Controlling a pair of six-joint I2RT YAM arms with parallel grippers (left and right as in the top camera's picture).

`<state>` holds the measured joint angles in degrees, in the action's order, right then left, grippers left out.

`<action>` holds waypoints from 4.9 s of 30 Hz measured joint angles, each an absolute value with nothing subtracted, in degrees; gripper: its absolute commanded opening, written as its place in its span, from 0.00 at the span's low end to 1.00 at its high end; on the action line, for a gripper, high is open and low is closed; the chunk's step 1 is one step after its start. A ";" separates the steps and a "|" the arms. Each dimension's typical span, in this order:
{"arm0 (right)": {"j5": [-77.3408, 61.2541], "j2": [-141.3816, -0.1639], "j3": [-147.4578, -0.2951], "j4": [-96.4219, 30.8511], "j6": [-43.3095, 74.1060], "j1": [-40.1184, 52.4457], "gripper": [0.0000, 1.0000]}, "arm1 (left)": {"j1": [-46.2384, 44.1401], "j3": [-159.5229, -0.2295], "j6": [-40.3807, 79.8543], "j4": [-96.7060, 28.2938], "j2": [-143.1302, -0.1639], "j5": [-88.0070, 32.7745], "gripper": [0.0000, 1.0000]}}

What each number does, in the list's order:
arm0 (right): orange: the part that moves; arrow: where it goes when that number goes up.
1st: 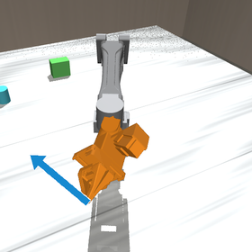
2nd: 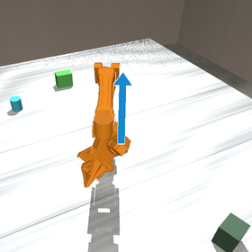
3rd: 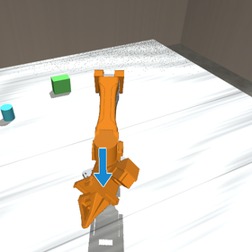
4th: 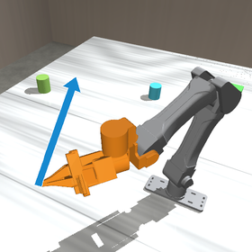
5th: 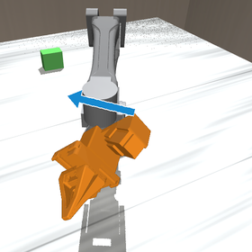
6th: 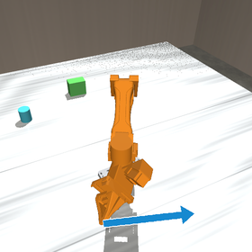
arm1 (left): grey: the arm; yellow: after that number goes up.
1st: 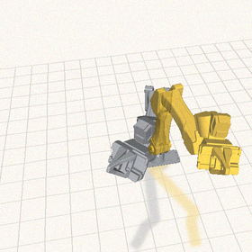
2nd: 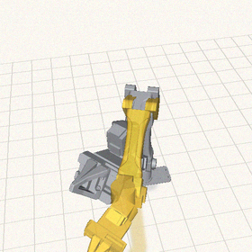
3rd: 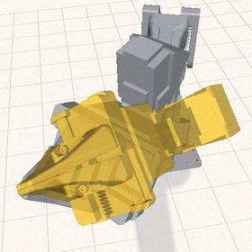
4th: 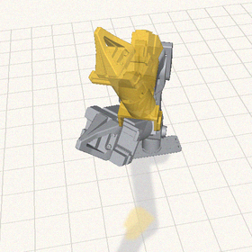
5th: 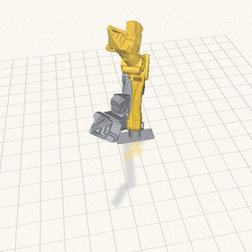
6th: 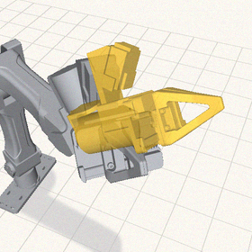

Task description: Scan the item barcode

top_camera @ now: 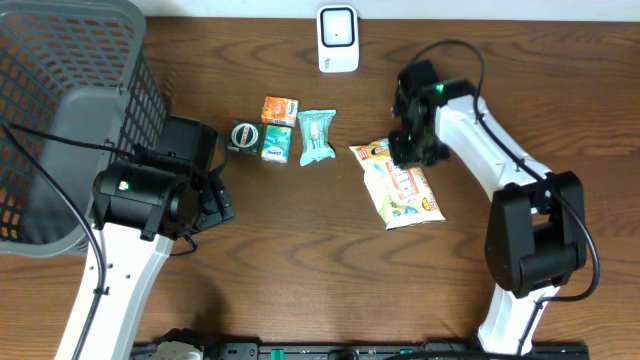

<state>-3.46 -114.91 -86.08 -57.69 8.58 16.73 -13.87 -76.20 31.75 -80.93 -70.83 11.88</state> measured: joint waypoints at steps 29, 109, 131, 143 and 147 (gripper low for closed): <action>-7.64 -114.78 -86.89 -71.11 10.11 19.94 0.21 | -13.87 -76.20 31.75 -80.95 -70.83 11.88 0.98; -14.11 -114.80 -85.19 -64.34 11.07 24.97 0.01 | -13.87 -76.20 31.75 -80.95 -70.81 11.88 0.98; 11.88 -114.91 -96.44 -71.57 21.63 15.03 0.07 | -13.87 -76.20 31.75 -80.95 -70.83 11.86 0.98; -6.35 -114.89 -96.68 -79.61 12.84 16.05 0.01 | -13.87 -76.20 31.75 -80.93 -70.83 11.88 0.98; -4.16 -114.91 -89.08 -78.41 12.84 18.59 0.01 | -13.87 -76.20 31.75 -80.95 -70.83 11.88 0.98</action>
<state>-4.16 -114.91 -89.08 -78.41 12.84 18.59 -13.87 -76.20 31.75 -80.95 -70.83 11.88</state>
